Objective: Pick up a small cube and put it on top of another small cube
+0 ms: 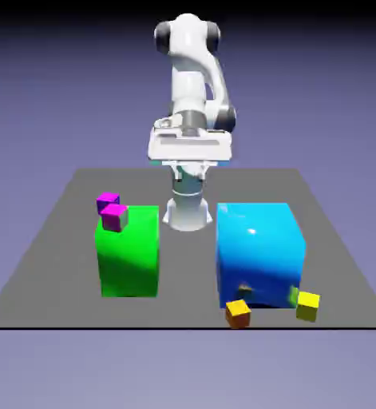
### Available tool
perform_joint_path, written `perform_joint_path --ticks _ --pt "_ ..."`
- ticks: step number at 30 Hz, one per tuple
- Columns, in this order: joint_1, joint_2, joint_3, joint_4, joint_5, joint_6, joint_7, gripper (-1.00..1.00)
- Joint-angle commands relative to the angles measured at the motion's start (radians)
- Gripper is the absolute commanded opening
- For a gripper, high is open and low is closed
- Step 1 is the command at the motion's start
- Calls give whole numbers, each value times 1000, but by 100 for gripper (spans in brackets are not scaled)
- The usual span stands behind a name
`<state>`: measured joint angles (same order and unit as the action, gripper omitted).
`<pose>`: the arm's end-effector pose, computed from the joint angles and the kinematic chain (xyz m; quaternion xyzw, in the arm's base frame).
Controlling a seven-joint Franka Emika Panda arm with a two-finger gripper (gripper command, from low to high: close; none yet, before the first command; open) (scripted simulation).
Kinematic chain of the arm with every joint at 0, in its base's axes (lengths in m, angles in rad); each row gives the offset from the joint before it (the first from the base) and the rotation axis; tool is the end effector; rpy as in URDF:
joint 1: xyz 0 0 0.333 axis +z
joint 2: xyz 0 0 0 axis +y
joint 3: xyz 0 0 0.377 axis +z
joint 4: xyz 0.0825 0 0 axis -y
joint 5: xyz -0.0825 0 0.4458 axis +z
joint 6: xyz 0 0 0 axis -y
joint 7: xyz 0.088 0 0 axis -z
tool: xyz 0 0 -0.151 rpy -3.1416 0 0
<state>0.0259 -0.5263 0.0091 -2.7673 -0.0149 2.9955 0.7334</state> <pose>0.4498 0.0166 0.4384 -0.8758 0.3118 -0.3438 0.1324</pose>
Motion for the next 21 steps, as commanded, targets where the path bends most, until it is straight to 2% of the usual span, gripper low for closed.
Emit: perform_joint_path --ticks 1,21 --pt "12 36 8 35 -12 -34 -6 0" --pt "243 761 159 744 -260 -723 -133 0"
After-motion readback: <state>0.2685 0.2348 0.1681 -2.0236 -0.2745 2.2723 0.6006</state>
